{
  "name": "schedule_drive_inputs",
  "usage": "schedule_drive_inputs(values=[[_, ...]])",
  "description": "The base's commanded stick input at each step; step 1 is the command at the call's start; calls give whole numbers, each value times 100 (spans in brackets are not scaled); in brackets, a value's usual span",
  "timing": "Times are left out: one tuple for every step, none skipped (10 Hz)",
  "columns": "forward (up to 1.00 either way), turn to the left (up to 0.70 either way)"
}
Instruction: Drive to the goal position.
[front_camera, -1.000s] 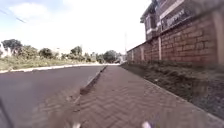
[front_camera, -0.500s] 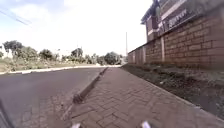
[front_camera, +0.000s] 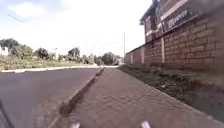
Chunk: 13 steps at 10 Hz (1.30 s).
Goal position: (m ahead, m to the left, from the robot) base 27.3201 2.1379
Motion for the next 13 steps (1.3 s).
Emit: schedule_drive_inputs(values=[[70, 0], [70, 0], [70, 0], [70, 0], [70, 0], [70, 0], [70, 0], [70, 0], [70, 0], [70, 0], [70, 0], [70, 0], [70, 0]])
